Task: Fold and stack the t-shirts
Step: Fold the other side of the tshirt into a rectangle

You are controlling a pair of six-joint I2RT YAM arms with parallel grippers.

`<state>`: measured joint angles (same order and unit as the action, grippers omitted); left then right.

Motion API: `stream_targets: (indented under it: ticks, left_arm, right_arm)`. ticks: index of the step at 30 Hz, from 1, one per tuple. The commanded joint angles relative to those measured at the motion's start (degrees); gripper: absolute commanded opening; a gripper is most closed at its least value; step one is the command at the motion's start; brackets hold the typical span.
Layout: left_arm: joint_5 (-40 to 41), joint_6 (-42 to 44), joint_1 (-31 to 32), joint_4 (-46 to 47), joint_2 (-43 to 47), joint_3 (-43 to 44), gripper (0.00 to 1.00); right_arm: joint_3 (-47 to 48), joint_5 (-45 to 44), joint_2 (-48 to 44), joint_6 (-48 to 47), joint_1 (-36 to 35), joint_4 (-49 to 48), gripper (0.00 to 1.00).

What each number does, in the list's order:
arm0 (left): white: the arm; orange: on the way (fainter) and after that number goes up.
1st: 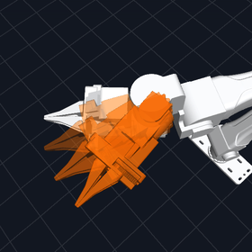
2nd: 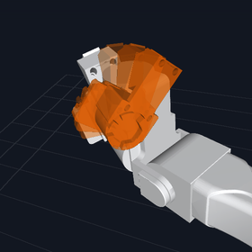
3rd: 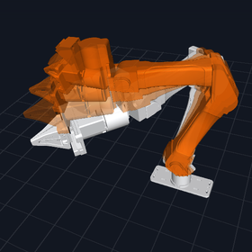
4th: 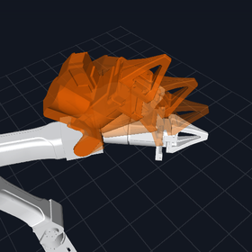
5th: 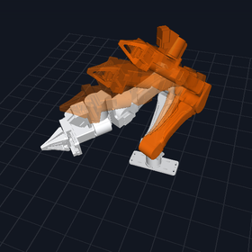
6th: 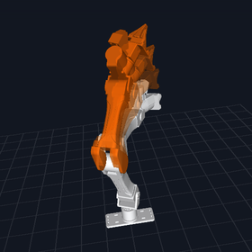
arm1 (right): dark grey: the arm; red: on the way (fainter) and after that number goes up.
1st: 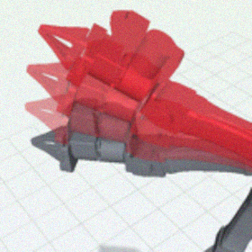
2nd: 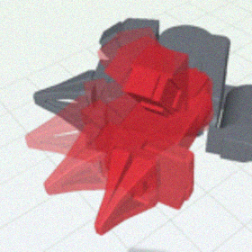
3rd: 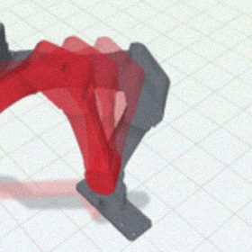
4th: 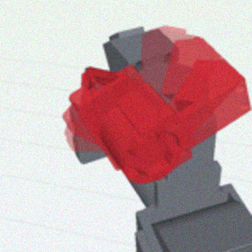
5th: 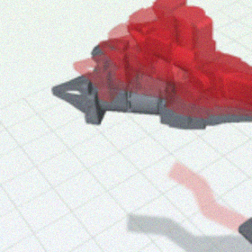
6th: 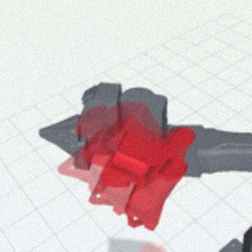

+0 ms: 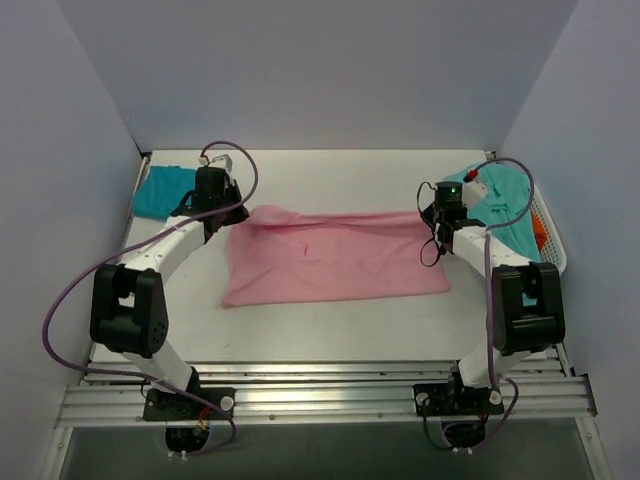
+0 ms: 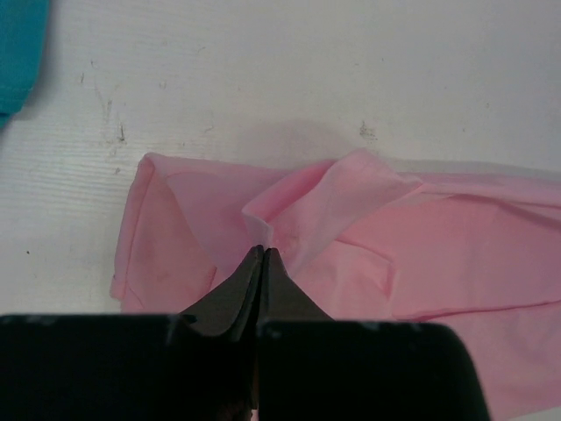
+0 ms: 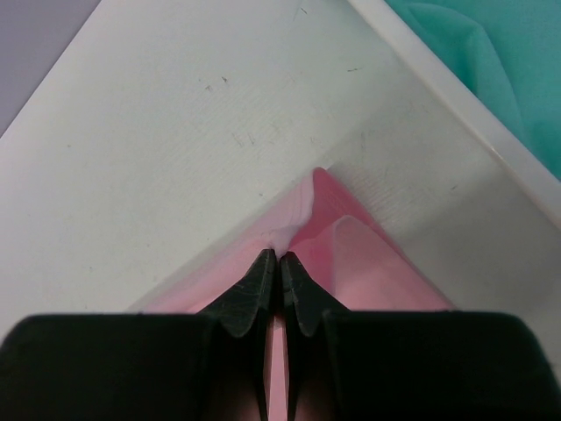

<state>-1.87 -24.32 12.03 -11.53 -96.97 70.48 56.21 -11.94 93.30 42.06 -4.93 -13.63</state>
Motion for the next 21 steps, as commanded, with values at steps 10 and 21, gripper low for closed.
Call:
stream_targets:
  ticks: [10,21]
  left_arm:
    - [13.11,-0.9,9.05,0.37,18.12,-16.94,0.02]
    - [39.2,-22.16,27.94,-19.1,24.63,-26.45,0.73]
  right_arm:
    - [-14.0,-1.76,-14.17,2.32,-0.34,-1.31,0.0]
    - [-28.25,-7.12,-28.87,9.35,-0.43,2.28,0.99]
